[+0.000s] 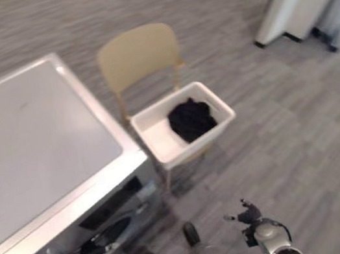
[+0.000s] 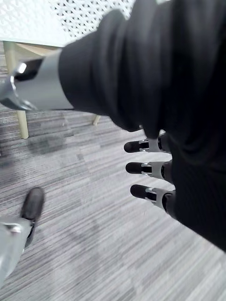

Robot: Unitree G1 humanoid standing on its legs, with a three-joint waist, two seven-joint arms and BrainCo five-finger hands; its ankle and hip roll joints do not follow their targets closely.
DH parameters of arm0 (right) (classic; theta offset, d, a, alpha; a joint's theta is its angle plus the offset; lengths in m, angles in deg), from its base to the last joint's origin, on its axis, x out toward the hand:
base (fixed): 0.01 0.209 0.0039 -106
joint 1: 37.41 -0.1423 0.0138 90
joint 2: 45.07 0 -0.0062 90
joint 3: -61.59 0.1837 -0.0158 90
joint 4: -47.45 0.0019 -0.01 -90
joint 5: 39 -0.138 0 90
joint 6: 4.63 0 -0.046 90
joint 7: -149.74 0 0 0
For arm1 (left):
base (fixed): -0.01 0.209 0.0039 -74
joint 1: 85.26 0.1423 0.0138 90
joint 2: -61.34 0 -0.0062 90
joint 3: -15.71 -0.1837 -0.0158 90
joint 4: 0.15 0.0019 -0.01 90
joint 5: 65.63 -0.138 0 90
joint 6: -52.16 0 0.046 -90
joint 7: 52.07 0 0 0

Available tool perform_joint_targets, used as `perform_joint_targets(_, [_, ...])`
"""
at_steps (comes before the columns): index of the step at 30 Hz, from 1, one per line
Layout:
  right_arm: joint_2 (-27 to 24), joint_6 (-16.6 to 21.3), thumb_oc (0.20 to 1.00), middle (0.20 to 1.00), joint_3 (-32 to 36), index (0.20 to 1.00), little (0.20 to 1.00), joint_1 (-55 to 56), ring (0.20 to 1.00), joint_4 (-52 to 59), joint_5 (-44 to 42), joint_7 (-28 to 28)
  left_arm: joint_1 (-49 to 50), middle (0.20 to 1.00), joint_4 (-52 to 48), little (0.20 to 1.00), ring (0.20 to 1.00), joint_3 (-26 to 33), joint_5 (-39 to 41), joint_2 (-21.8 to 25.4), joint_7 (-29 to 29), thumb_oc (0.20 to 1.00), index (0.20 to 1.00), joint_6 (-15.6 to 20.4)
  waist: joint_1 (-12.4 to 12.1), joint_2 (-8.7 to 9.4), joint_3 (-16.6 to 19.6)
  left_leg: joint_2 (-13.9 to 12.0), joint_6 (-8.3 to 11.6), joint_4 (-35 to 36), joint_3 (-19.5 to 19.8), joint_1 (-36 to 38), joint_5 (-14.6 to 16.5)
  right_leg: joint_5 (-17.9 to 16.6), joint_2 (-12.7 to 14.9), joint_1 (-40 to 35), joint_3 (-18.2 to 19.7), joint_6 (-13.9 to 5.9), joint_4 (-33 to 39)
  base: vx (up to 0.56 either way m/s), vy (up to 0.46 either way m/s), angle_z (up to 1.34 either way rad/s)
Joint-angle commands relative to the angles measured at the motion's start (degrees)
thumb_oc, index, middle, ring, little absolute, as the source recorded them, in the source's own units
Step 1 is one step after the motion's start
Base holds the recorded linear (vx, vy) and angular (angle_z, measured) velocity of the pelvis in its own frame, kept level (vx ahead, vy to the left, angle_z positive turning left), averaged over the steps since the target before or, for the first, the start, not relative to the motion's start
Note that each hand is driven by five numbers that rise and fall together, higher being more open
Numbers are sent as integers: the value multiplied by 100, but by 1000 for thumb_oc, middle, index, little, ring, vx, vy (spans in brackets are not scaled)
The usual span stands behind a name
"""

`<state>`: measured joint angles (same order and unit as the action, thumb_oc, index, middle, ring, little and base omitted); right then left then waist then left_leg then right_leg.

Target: Grab the laundry basket,head to the washer,open it,put in the laundry and shut it.

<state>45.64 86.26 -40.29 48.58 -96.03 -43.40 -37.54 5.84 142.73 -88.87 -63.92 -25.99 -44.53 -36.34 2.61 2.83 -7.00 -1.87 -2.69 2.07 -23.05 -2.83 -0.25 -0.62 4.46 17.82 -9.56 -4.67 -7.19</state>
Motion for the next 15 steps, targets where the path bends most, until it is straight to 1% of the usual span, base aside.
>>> perform_joint_targets(1, [-272,210,1000,1000,-100,1000,1000,-63,1000,232,199,-135,-361,1000,-321,1000,1000,13,-52,97,101,1000,1000,234,-86,-6,-218,-157,275,-338,341,55,582,192,337,-591,-895,-300,24,19,-48,-117])
perform_joint_targets(2, [-272,210,1000,1000,-98,1000,1000,-61,1000,234,201,-135,-360,1000,-324,1000,1000,11,-52,97,101,1000,1000,232,-94,-5,-227,-156,276,-333,334,71,584,203,339,-594,-887,-301,8,-82,-109,-109])
perform_joint_targets(3, [-275,193,1000,1000,-60,1000,1000,-56,1000,187,252,-178,-362,1000,-435,1000,1000,5,-65,117,106,1000,1000,229,-157,-26,-200,-285,286,-241,-127,194,534,270,599,-686,-1570,-290,-352,-79,-100,-125])
perform_joint_targets(4, [-278,186,1000,1000,-62,1000,1000,-40,1000,183,277,-186,-351,1000,-465,1000,1000,-4,-76,116,94,1000,1000,229,-165,-30,-183,-297,284,-185,-270,223,518,277,668,-774,-1737,-313,-382,-79,-98,-141])
perform_joint_targets(5, [-278,185,1000,1000,-61,1000,1000,-35,1000,185,278,-187,-347,1000,-469,1000,1000,-6,-77,116,94,1000,1000,227,-175,-28,-188,-291,283,-169,-279,241,513,278,671,-778,-1728,-317,-388,-13,-96,-140])
perform_joint_targets(6, [-289,158,1000,1000,-53,1000,1000,7,1000,203,308,-194,-343,1000,-479,1000,1000,-54,-114,88,73,1000,1000,218,-128,-14,-125,-255,285,-82,-470,315,528,273,642,-959,-1760,-349,-159,59,-116,-121])
perform_joint_targets(7, [-278,145,1000,1000,-38,1000,1000,14,1000,189,281,-185,-361,1000,-458,1000,1000,-82,-141,55,82,1000,1000,207,-53,-24,-101,-253,298,-68,-524,369,549,271,571,-912,-1550,-345,-122,178,-231,-81])
perform_joint_targets(8, [-322,118,1000,1000,-16,1000,1000,9,1000,135,308,-222,-405,1000,-392,1000,1000,-118,-185,-44,52,1000,1000,221,8,-80,-59,-268,318,-304,-620,397,705,220,468,-898,-1278,-386,145,164,-173,-32])
perform_joint_targets(9, [-326,119,1000,1000,-18,1000,1000,9,1000,133,307,-222,-405,1000,-389,1000,1000,-117,-186,-49,52,1000,1000,224,-2,-87,-61,-282,322,-330,-632,393,723,208,454,-908,-1269,-383,167,236,-230,-61])
perform_joint_targets(10, [-371,115,1000,1000,-39,1000,1000,33,1000,205,330,-227,-393,1000,-455,1000,1000,-199,-217,-107,12,1000,1000,242,89,-132,-86,-409,358,-830,-703,370,889,221,340,-1052,-1092,-337,426,117,-121,-102])
perform_joint_targets(11, [-376,110,1000,1000,-38,1000,1000,38,1000,213,330,-227,-391,1000,-458,1000,1000,-200,-218,-111,12,1000,1000,240,75,-141,-97,-437,368,-885,-713,365,920,213,321,-1071,-1083,-330,446,175,-164,-110])
perform_joint_targets(12, [-444,125,1000,1000,-90,1000,1000,7,1000,296,356,-246,-380,1000,-547,1000,1000,-226,-182,-155,18,1000,1000,264,27,-145,-177,-498,390,-1296,-521,275,963,262,243,-1149,-937,-281,551,85,-95,-94])
perform_joint_targets(13, [-488,131,1000,1000,-121,1000,1000,-21,1000,326,368,-267,-384,1000,-604,1000,1000,-261,-145,-198,18,1000,1000,292,-57,-177,-241,-576,474,-1645,-314,139,977,300,143,-1258,-874,-223,673,112,-157,-77])
perform_joint_targets(14, [-515,134,1000,1000,-166,1000,1000,-67,1000,347,383,-266,-394,1000,-623,1000,1000,-309,-99,-253,11,1000,1000,320,-157,-189,-310,-524,560,-1831,78,-35,861,319,76,-1333,-789,-164,740,95,-150,-85])
perform_joint_targets(15, [-542,139,1000,1000,-180,1000,1000,-103,1000,337,401,-291,-405,1000,-639,1000,1000,-344,-98,-277,4,1000,1000,320,-242,-170,-347,-443,569,-1958,396,-229,893,326,62,-1408,-725,-154,810,106,-126,-83])
